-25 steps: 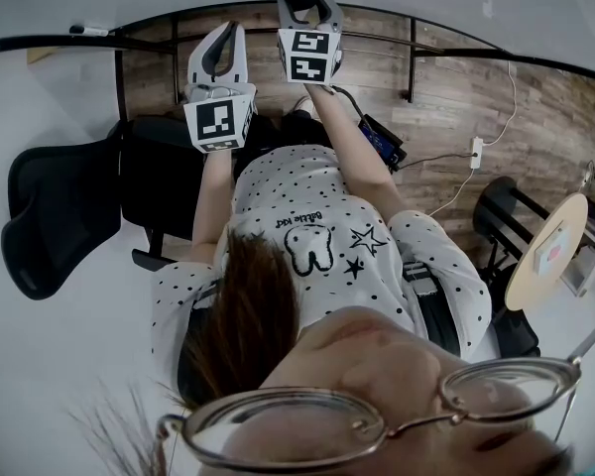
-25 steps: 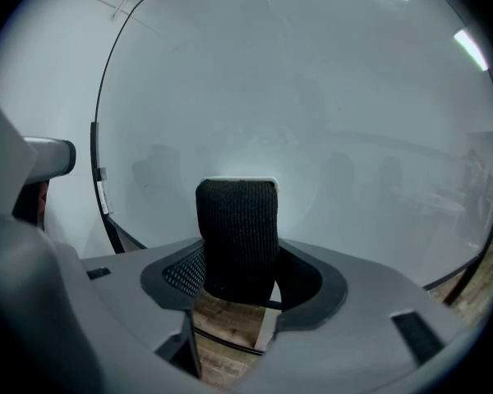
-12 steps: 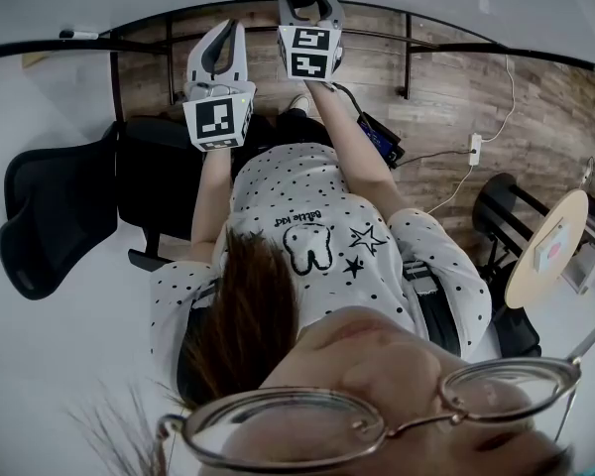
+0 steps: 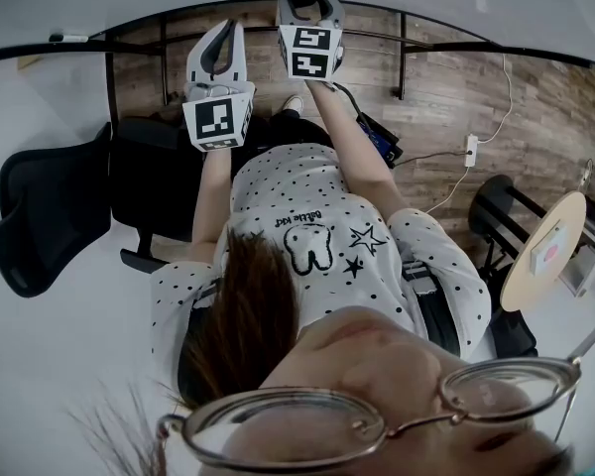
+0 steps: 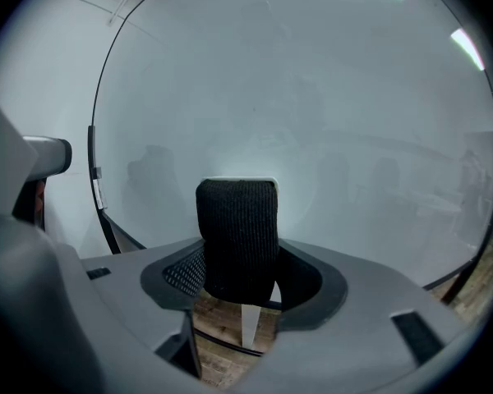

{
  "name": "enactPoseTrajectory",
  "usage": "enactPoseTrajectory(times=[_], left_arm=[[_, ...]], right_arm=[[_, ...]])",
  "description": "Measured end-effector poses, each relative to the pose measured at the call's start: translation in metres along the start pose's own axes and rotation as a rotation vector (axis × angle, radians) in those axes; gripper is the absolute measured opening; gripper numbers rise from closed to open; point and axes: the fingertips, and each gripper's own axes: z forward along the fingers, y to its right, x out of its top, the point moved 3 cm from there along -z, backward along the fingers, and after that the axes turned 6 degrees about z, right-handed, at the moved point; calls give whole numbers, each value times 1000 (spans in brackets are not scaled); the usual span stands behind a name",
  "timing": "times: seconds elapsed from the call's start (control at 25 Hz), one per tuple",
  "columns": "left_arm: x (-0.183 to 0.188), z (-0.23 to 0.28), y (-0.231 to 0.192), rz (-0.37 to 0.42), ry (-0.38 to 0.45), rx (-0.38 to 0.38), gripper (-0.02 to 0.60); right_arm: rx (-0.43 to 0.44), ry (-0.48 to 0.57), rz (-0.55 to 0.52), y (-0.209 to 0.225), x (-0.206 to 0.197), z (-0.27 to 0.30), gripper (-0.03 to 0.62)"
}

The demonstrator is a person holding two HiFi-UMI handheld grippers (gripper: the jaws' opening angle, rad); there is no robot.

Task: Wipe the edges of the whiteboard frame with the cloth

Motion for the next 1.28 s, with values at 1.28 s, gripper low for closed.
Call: enactPoseTrajectory(times=[1.28], left_arm=[[-1,38,9,-17,-14,-134,20]], right_arm=[[-23,12,14,19,2,-8,238]])
